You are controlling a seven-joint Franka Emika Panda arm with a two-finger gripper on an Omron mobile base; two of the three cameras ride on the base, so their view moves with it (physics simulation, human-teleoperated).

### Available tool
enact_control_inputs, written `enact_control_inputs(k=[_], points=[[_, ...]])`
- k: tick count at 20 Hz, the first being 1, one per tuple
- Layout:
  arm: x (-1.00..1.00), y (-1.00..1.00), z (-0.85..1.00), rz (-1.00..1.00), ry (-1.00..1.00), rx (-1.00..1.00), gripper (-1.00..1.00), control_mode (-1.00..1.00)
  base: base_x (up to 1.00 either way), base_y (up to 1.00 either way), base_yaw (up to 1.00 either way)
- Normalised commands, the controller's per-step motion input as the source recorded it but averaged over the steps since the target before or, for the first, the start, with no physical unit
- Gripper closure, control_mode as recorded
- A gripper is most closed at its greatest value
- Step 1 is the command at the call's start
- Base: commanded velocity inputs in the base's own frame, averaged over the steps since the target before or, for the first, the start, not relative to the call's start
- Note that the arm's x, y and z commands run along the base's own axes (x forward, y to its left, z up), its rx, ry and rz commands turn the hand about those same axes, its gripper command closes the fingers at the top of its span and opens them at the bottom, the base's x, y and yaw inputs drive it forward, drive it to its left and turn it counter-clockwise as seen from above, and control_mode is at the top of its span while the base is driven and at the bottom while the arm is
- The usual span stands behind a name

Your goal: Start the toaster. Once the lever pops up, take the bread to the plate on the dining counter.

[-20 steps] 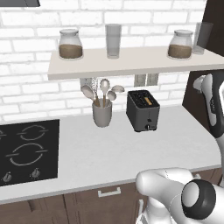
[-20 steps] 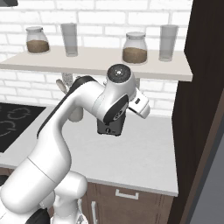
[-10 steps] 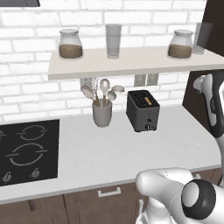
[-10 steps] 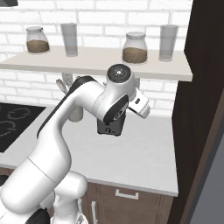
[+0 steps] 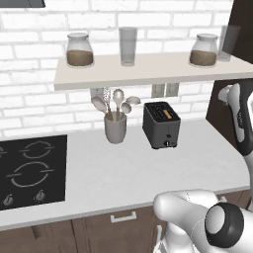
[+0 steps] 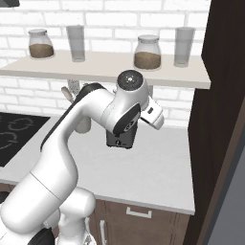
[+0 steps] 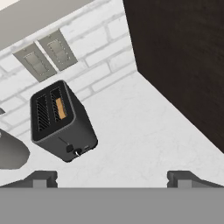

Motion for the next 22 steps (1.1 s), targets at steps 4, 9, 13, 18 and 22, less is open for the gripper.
enact_control_inputs(k=[4, 9, 13, 18, 22], points=[[0.0, 0.0, 0.0, 0.0, 0.0, 0.0, -1.0, -1.0, 0.0, 0.0, 0.0], [0.0, 0.0, 0.0, 0.0, 0.0, 0.0, -1.0, -1.0, 0.0, 0.0, 0.0], [0.0, 0.0, 0.0, 0.0, 0.0, 0.0, -1.0, -1.0, 0.0, 0.0, 0.0], [0.0, 0.0, 0.0, 0.0, 0.0, 0.0, -1.0, -1.0, 0.0, 0.0, 0.0], [0.0, 0.0, 0.0, 0.0, 0.0, 0.0, -1.0, -1.0, 0.0, 0.0, 0.0]])
